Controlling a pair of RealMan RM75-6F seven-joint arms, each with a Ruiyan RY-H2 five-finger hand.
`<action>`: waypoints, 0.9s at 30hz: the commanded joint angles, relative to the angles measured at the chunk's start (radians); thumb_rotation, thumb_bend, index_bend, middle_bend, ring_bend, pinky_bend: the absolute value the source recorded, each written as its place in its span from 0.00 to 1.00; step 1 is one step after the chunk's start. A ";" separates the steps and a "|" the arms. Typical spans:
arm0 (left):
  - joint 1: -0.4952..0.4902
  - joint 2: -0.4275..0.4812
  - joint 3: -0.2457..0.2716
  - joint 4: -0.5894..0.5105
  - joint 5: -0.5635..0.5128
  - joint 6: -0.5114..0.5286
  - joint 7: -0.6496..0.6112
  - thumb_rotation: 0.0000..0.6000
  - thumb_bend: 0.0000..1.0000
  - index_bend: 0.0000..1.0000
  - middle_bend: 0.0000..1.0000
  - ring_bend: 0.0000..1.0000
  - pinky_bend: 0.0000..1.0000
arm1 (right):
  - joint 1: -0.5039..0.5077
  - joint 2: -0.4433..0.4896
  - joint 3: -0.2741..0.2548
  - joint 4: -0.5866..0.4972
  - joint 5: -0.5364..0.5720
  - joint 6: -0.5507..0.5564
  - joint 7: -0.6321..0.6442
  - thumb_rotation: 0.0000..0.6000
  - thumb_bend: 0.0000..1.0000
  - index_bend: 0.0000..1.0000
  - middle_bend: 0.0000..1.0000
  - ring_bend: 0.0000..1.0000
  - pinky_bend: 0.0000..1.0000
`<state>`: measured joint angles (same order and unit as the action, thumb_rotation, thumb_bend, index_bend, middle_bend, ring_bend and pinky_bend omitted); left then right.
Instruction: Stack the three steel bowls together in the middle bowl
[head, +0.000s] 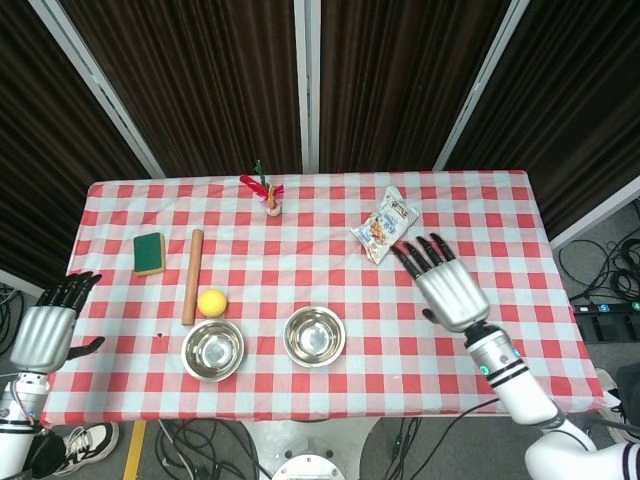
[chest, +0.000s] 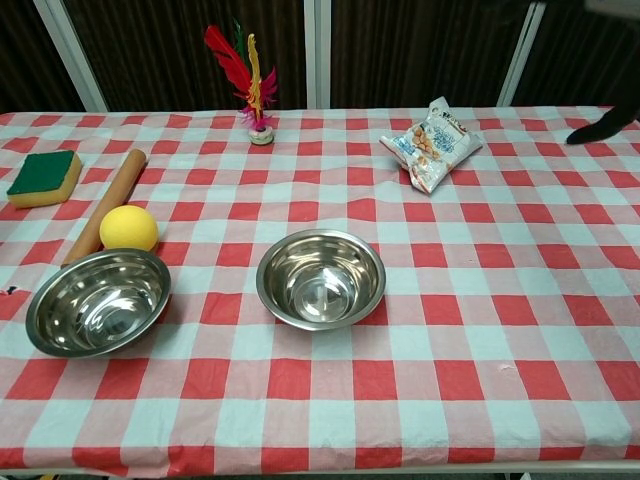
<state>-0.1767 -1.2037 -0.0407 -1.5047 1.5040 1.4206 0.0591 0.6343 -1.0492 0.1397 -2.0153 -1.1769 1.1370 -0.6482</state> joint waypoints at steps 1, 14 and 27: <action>0.007 0.013 0.039 -0.046 0.046 0.002 0.043 1.00 0.04 0.17 0.22 0.14 0.24 | -0.045 0.087 0.040 -0.006 0.040 0.044 0.092 1.00 0.00 0.02 0.11 0.07 0.08; -0.029 -0.009 0.133 -0.138 0.243 -0.045 0.114 1.00 0.08 0.33 0.36 0.25 0.34 | -0.095 0.149 0.044 0.048 -0.014 0.042 0.262 1.00 0.00 0.02 0.11 0.07 0.08; -0.120 -0.028 0.193 -0.071 0.346 -0.154 0.047 1.00 0.12 0.33 0.38 0.27 0.36 | -0.097 0.154 0.044 0.026 0.000 0.029 0.247 1.00 0.00 0.02 0.11 0.07 0.08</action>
<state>-0.2937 -1.2201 0.1448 -1.5852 1.8489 1.2730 0.1122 0.5373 -0.8935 0.1849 -1.9881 -1.1782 1.1669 -0.3995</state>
